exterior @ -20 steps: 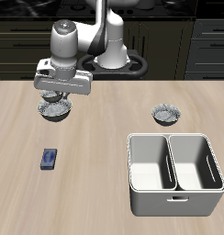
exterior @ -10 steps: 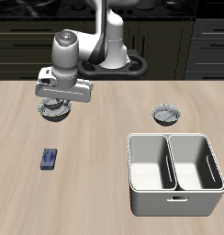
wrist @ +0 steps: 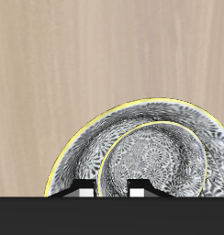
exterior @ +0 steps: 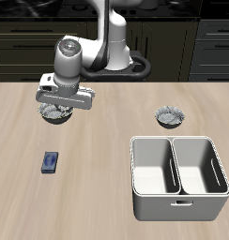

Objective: Stack the smallest bowl on the largest bowl

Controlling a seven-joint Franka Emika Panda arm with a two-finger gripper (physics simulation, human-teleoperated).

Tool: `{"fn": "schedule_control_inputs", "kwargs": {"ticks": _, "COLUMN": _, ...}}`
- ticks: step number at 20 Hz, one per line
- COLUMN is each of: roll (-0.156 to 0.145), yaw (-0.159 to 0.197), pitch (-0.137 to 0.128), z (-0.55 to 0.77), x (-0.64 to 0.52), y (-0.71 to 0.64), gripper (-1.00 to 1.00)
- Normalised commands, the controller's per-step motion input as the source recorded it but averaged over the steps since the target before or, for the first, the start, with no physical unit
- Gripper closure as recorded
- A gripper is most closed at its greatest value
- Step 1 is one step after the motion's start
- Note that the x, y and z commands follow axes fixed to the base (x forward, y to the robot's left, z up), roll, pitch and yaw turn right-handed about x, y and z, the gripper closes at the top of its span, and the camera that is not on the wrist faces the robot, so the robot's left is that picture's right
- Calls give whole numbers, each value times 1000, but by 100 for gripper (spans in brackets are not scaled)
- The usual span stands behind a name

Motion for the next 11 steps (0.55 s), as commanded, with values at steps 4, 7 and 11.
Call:
{"fn": "schedule_control_inputs", "kwargs": {"ticks": 4, "roll": -2, "yaw": 2, "pitch": -8, "z": 78, "x": 15, "y": 29, "gripper": -100}}
{"fn": "schedule_control_inputs", "kwargs": {"ticks": 7, "roll": 8, "yaw": 7, "pitch": -4, "z": 83, "x": -20, "y": 67, "gripper": -100}}
{"fn": "schedule_control_inputs", "kwargs": {"ticks": 11, "roll": 17, "yaw": 17, "pitch": -19, "z": 175, "x": -22, "y": 129, "gripper": -100}}
